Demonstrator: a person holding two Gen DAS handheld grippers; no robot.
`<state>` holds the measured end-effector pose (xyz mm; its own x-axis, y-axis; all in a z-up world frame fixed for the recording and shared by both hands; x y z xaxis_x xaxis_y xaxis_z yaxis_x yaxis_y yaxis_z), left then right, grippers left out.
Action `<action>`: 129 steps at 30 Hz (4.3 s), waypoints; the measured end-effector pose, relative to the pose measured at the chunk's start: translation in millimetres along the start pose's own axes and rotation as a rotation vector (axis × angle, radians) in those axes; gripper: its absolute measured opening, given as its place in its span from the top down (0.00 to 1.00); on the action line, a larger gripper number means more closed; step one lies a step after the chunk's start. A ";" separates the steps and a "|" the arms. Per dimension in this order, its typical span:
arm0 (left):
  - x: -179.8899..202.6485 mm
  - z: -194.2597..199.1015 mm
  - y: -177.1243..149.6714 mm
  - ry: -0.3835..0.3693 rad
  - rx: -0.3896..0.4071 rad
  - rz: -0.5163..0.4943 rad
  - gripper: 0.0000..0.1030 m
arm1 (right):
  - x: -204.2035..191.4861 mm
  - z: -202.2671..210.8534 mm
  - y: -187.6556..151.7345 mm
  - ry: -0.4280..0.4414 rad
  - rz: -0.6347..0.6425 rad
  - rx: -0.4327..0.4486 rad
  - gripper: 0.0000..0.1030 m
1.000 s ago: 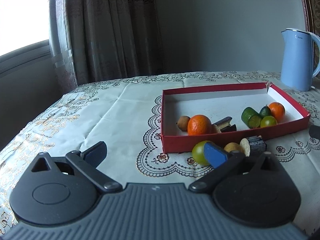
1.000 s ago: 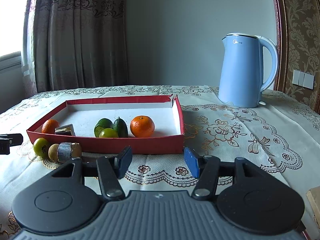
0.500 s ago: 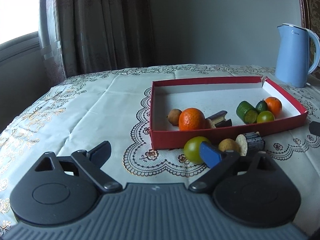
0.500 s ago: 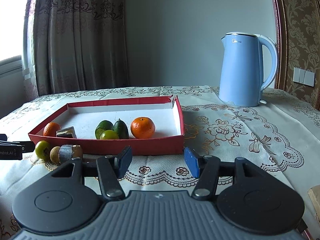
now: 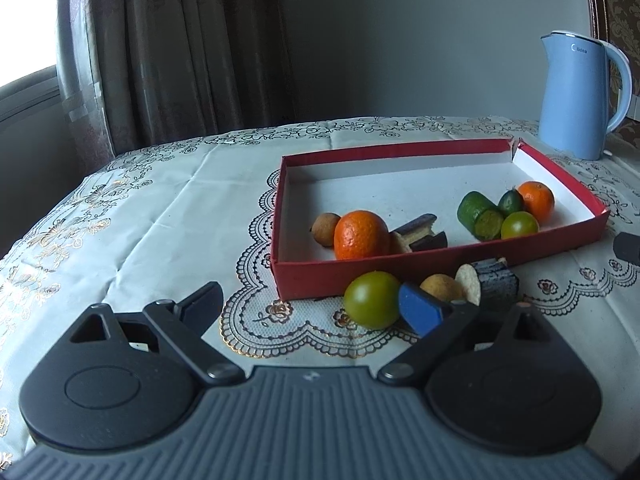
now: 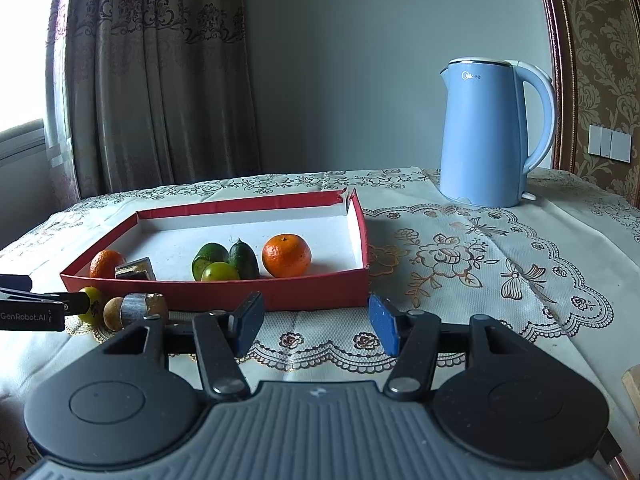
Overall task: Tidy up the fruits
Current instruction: 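Move the left gripper toward the other green tomato beside the tray, then close the left gripper on the green tomato, then carry the green tomato with the left gripper and release it in the tray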
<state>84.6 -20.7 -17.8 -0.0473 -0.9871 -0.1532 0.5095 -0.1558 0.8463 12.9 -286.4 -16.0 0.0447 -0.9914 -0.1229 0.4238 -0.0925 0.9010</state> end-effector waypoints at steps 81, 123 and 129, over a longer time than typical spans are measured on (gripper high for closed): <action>-17.1 31.4 9.8 -0.031 0.107 0.049 0.71 | -10.1 -21.3 -3.3 -0.056 0.061 -0.126 0.44; 13.0 -87.1 67.6 0.051 -0.040 0.039 0.63 | -3.4 -24.6 -3.1 -0.014 0.018 -0.153 0.44; 19.7 -70.0 67.2 0.094 0.018 0.008 0.21 | -1.7 -24.8 -2.7 -0.011 0.007 -0.150 0.44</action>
<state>178.0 -48.0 0.4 0.0381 -0.9805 -0.1928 0.4943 -0.1492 0.8564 34.1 -282.2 -28.5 0.0383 -0.9930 -0.1116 0.5542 -0.0718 0.8293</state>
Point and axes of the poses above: each gripper's, at about its wrist camera, not at the fingertips, and z roughly against the way its jaws point, x to its right, y to its top, the point moved 1 cm from there along -z, roughly the way its jaws point, and after that the axes turned 6 degrees about y, right-handed, at the moved point
